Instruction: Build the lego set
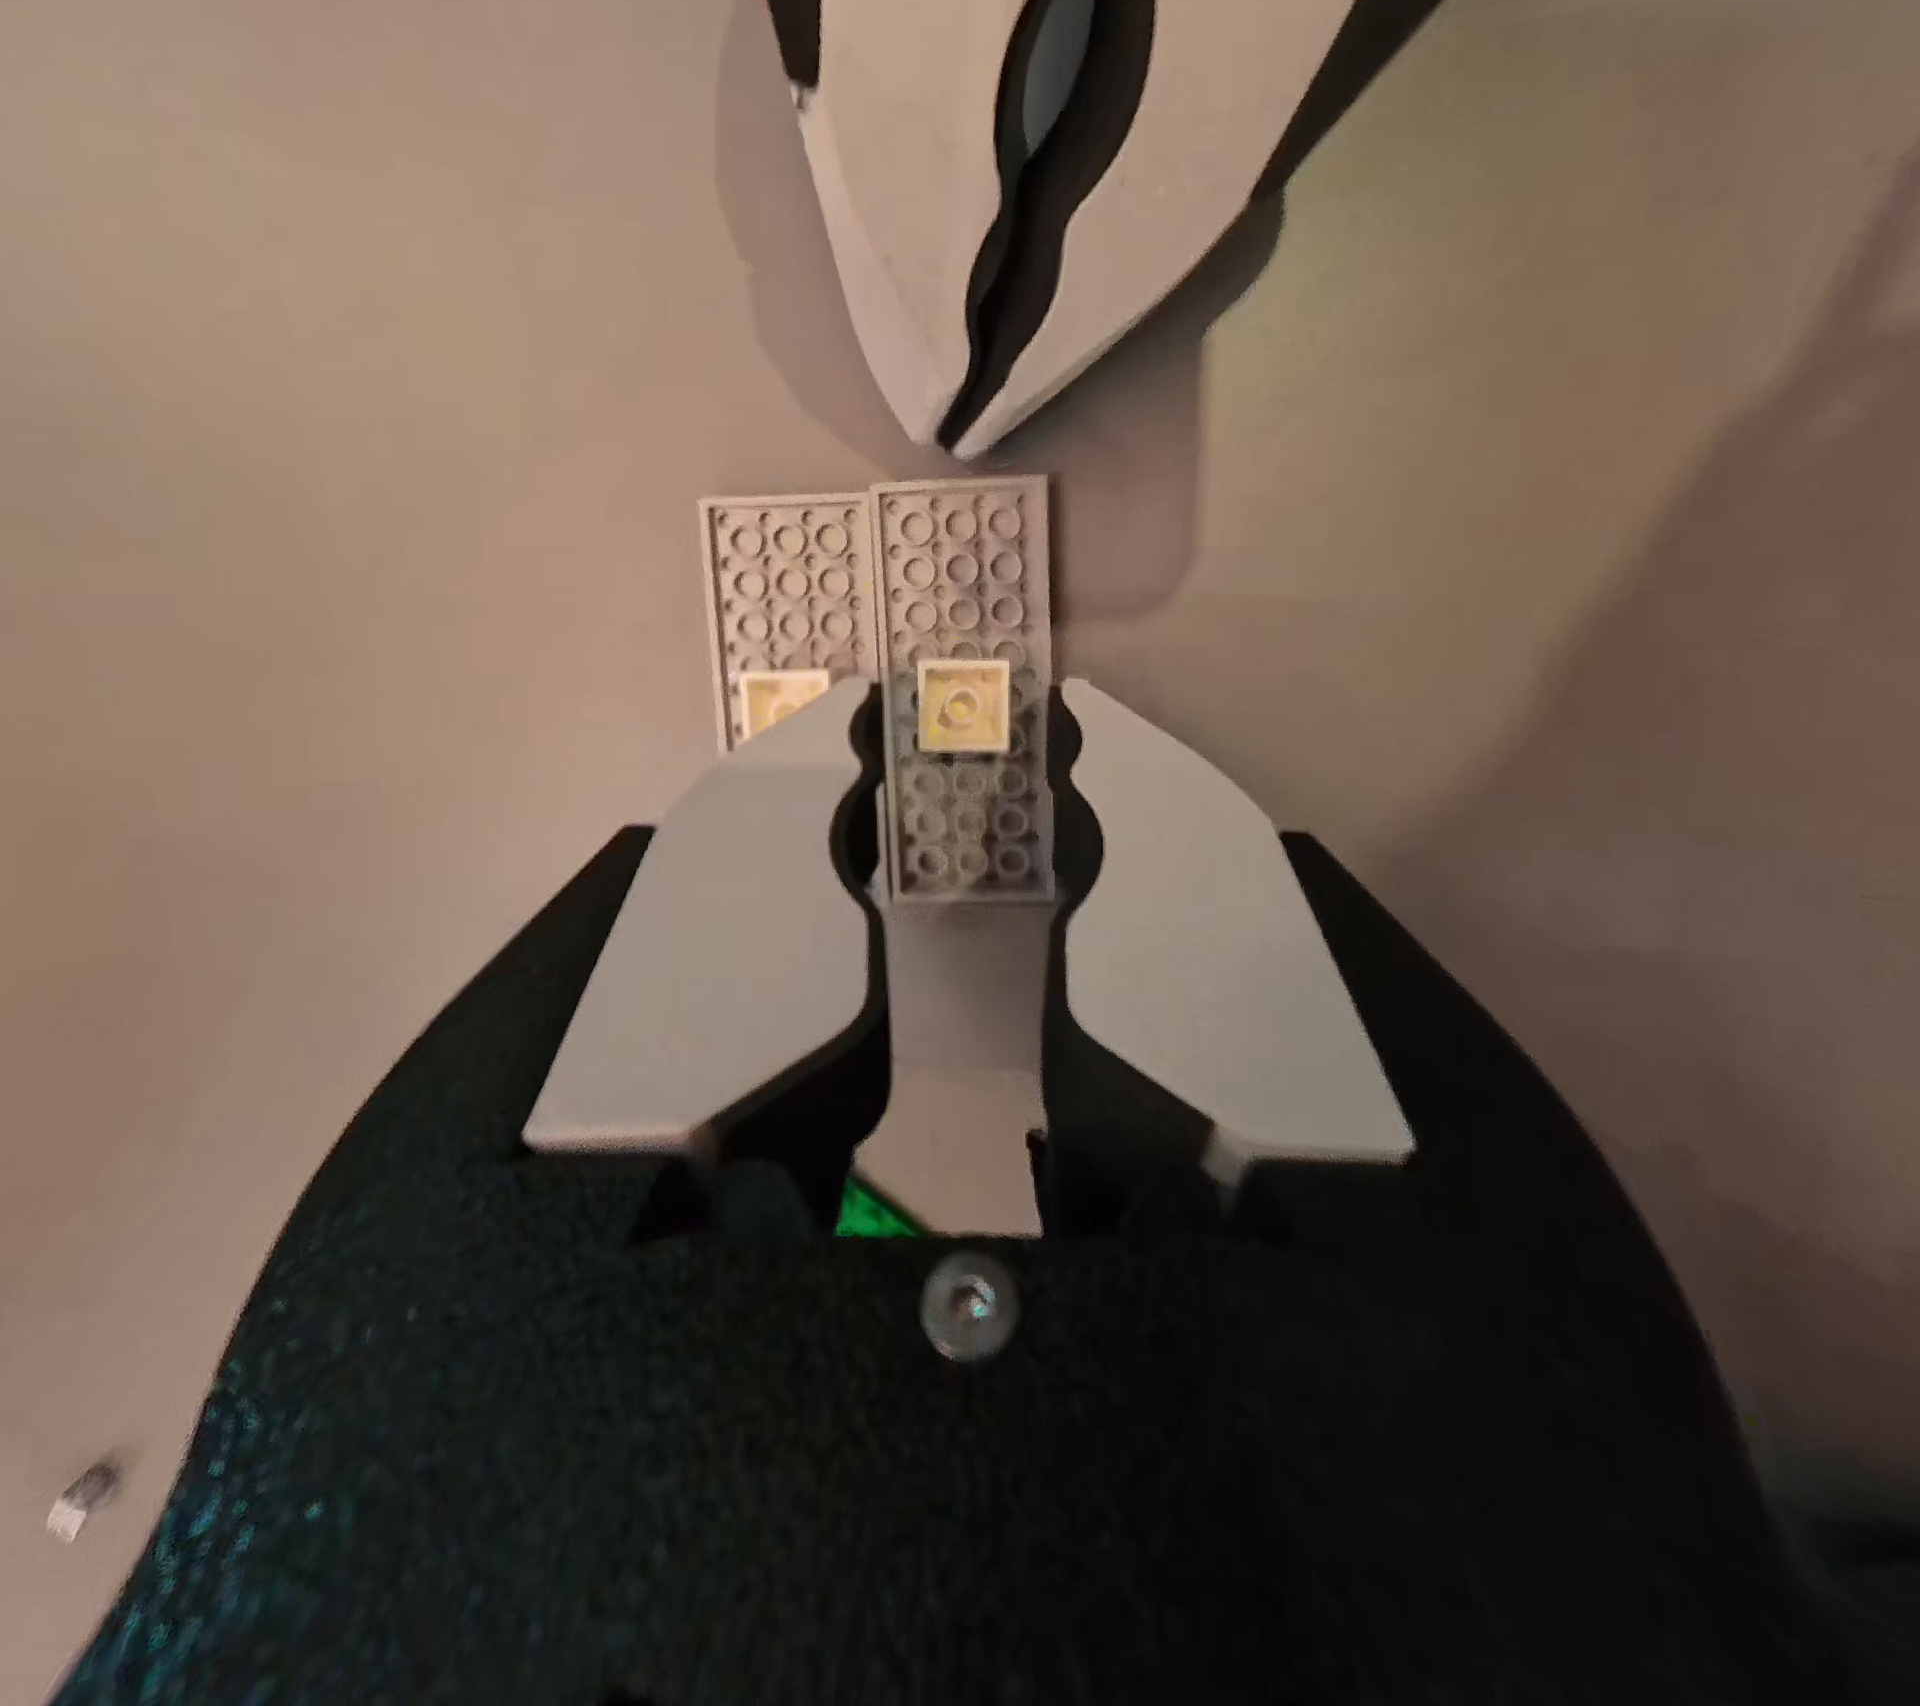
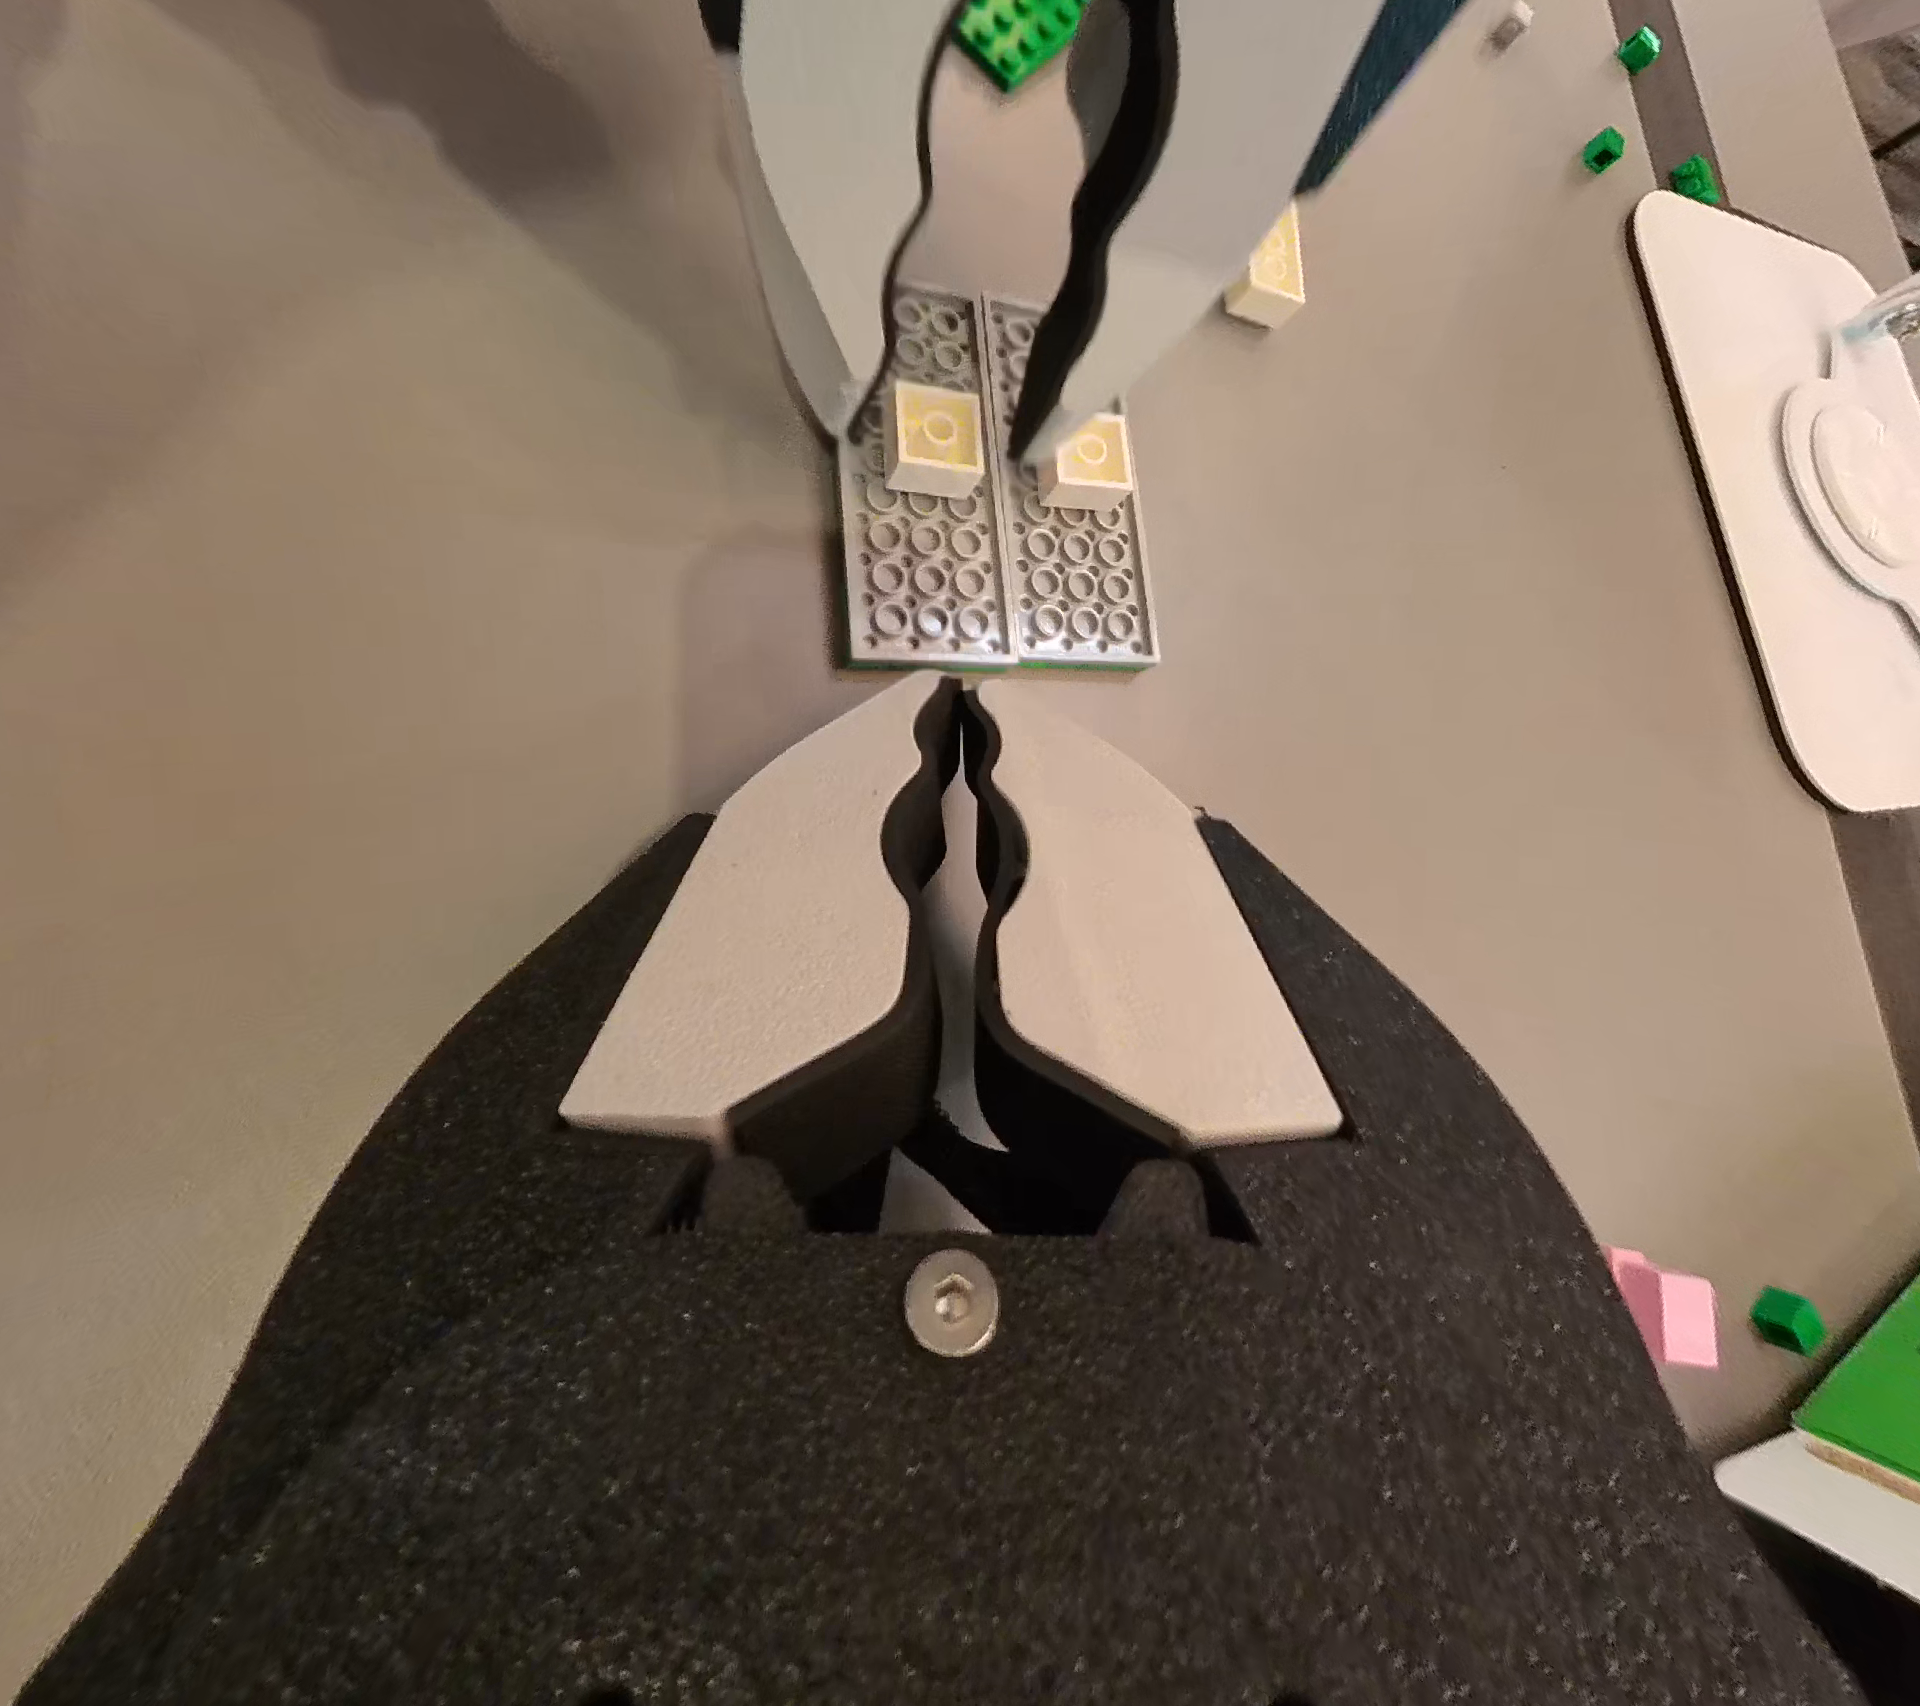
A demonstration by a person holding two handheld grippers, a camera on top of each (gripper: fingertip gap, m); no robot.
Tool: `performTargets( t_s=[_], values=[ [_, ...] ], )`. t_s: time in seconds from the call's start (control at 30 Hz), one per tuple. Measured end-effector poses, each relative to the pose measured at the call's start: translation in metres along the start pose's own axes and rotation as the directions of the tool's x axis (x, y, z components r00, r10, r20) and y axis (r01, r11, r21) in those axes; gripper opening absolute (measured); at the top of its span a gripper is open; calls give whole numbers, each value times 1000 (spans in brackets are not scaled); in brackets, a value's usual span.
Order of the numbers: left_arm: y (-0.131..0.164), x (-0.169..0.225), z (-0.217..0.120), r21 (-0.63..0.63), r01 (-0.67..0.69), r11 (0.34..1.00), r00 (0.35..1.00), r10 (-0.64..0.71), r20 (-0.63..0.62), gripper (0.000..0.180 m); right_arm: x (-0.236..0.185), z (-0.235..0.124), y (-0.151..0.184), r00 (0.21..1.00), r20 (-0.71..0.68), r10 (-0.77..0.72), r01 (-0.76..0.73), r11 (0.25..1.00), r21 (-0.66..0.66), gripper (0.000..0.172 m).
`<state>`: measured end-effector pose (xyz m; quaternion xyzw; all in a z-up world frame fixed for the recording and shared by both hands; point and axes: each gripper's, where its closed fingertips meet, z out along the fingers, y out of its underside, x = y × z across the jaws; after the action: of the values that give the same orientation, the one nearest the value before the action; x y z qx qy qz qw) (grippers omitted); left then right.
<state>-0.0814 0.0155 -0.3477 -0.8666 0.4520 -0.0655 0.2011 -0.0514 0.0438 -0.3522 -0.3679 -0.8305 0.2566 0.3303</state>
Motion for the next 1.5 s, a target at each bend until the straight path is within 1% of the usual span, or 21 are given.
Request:
performTargets(
  t_s=[0.07, 0.13, 0.2, 0.27, 0.33, 0.4, 0.47, 0.53, 0.6, 0.83, 0.9, 1.03, 1.2, 1.23, 1.3, 1.37, 1.43, 1.5],
  values=[
    [6, -1, -12, -4, 10, 1000, 1000, -10, 30, 29, 2, -2, 2, 1000, 3, 11, -11, 1000, 5, 0],
    [12, 4, -26, 35, 49, 998, 998, -50, 30, 27, 2, -5, 3, 1000, 16, 26, -26, 999, 25, 1],
    [26, 9, -36, 66, 102, 993, 994, -104, 19, 26, -2, -9, 0, 997, 61, 47, -51, 997, 64, 8],
    [43, 11, -34, 73, 151, 986, 988, -153, 24, 27, -4, -10, -2, 989, 117, 89, -99, 992, 80, 17],
    [55, 12, -27, 86, 176, 981, 983, -179, 29, 35, -8, -10, -6, 972, 185, 148, -165, 983, 82, 28],
    [60, 16, -19, 111, 187, 976, 982, -189, 8, 36, -10, -10, -8, 952, 228, 201, -223, 972, 75, 31],
    [56, 18, -17, 169, 198, 966, 980, -199, -13, 34, -11, -8, -7, 942, 239, 234, -253, 966, 49, 32],
    [51, 18, -16, 195, 213, 957, 977, -209, -41, 34, -9, -6, -4, 943, 226, 244, -257, 966, 27, 32],
    [50, 17, -14, 193, 218, 957, 976, -212, -51, 35, -11, -3, -2, 943, 226, 245, -252, 968, 5, 32],
    [41, 26, -11, 209, 213, 955, 976, -196, -99, 36, -17, 0, -9, 941, 248, 228, -238, 971, 11, 31],
    [40, 30, -11, 199, 206, 958, 977, -191, -93, 37, -20, -1, -9, 942, 250, 222, -232, 973, 11, 32],
    [38, 45, -10, 185, 184, 965, 981, -168, -98, 36, -27, -4, -10, 940, 260, 222, -232, 973, 11, 32],
    [35, 71, -11, 181, 176, 968, 978, -152, -142, 32, -44, -10, -12, 937, 286, 202, -214, 977, 11, 32],
    [36, 72, -11, 184, 169, 968, 982, -149, -120, 31, -44, -10, -12, 944, 273, 185, -197, 980, 17, 32],
    [38, 65, -14, 209, 165, 964, 986, -161, -39, 31, -39, -12, -10, 965, 236, 115, -128, 991, 42, 34],
    [36, 52, -15, 244, 172, 954, 982, -186, 36, 39, -34, -13, -12, 971, 230, 65, -82, 994, 67, 41],
    [34, 47, -14, 251, 183, 951, 979, -199, 39, 47, -36, -8, -14, 955, 289, 69, -90, 994, 62, 50],
    [34, 47, -12, 251, 179, 951, 981, -193, 32, 50, -39, -2, -16, 939, 340, 59, -79, 996, 47, 56]
  ],
)
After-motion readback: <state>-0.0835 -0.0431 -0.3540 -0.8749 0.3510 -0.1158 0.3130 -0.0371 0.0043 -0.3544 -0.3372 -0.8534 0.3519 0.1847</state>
